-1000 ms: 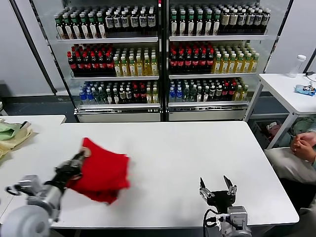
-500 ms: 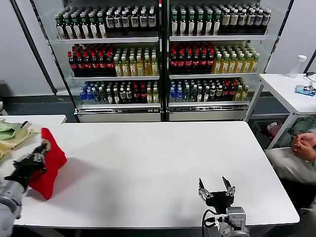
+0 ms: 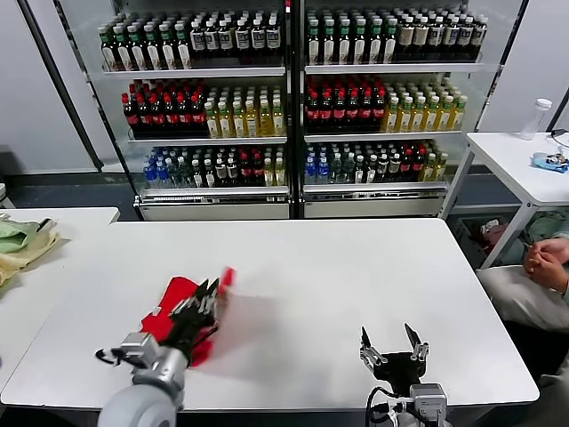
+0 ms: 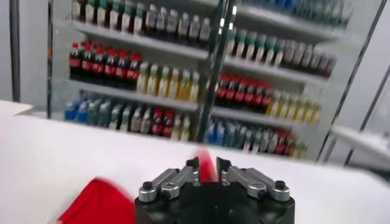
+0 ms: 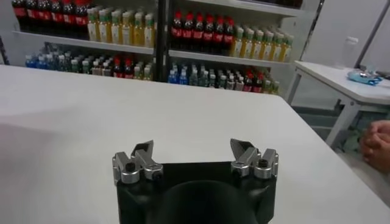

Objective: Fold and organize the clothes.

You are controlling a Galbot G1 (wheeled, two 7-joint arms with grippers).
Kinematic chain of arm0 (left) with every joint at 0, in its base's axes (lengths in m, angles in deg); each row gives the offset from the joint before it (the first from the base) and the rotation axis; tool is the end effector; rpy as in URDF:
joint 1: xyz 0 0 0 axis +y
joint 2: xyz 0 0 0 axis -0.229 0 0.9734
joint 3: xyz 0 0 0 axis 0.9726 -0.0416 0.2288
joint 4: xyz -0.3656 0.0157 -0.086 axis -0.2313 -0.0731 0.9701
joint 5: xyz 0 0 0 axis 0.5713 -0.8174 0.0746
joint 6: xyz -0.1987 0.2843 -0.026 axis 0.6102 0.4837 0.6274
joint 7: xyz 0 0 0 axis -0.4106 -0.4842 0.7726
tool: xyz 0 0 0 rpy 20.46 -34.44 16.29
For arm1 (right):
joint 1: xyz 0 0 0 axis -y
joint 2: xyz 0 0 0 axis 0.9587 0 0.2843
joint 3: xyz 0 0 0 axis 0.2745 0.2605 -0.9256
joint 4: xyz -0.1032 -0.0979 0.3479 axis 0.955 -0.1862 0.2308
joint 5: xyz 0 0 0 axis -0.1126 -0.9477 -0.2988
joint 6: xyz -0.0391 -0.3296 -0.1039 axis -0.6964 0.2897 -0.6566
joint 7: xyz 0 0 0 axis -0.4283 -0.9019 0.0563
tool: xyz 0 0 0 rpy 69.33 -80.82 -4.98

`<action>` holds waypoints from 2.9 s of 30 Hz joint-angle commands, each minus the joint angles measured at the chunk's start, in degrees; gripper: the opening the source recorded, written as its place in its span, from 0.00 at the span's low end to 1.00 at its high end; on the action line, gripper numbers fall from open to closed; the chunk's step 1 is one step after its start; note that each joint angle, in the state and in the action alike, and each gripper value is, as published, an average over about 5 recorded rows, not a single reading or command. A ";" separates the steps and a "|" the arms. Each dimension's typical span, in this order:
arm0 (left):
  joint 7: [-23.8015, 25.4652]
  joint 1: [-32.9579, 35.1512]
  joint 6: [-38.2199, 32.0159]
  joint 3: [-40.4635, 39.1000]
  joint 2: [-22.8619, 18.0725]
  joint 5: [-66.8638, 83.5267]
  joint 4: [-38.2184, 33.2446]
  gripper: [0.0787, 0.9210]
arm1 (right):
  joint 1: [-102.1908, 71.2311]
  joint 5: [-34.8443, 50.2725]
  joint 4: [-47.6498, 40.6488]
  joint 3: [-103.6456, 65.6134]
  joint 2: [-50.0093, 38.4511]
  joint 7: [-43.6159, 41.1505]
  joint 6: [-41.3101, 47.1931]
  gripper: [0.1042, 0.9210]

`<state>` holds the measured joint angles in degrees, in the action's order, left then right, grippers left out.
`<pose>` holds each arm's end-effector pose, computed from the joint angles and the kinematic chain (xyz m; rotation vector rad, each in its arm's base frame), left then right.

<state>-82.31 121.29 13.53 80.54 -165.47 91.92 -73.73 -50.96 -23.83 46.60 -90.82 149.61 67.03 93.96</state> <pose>0.2121 0.0105 -0.2492 -0.1951 -2.8991 0.3566 0.1204 0.0087 -0.2406 0.0166 -2.7761 0.1847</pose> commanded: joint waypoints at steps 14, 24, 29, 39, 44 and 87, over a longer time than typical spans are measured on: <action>9.98 1.74 -22.69 26.85 12.36 -14.00 10.25 0.77 | 22.84 6.48 -14.71 12.69 0.33 -3.95 1.51 0.88; 9.97 4.19 -24.01 27.94 11.69 -15.00 11.82 0.88 | 32.58 12.64 -27.12 27.56 5.40 -2.32 1.62 0.88; 9.90 2.88 -23.28 25.59 10.62 -15.78 12.90 0.88 | 32.79 19.81 -30.68 28.30 5.17 -0.69 1.72 0.88; 9.60 2.49 -22.82 22.70 8.75 -18.37 13.95 0.88 | 32.50 28.73 -32.16 27.72 5.82 0.53 1.66 0.88; 9.47 2.61 -22.83 22.01 7.80 -18.83 13.78 0.88 | 33.35 29.62 -33.62 27.57 6.86 -0.48 1.61 0.88; 8.84 0.17 -22.48 16.83 6.72 -19.63 16.10 0.88 | 35.65 26.93 -23.46 5.18 -14.22 -21.94 1.95 0.01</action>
<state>-73.45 121.73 -9.13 99.21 -158.34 72.57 -57.81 -16.50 4.63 23.37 -78.52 144.50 56.67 96.03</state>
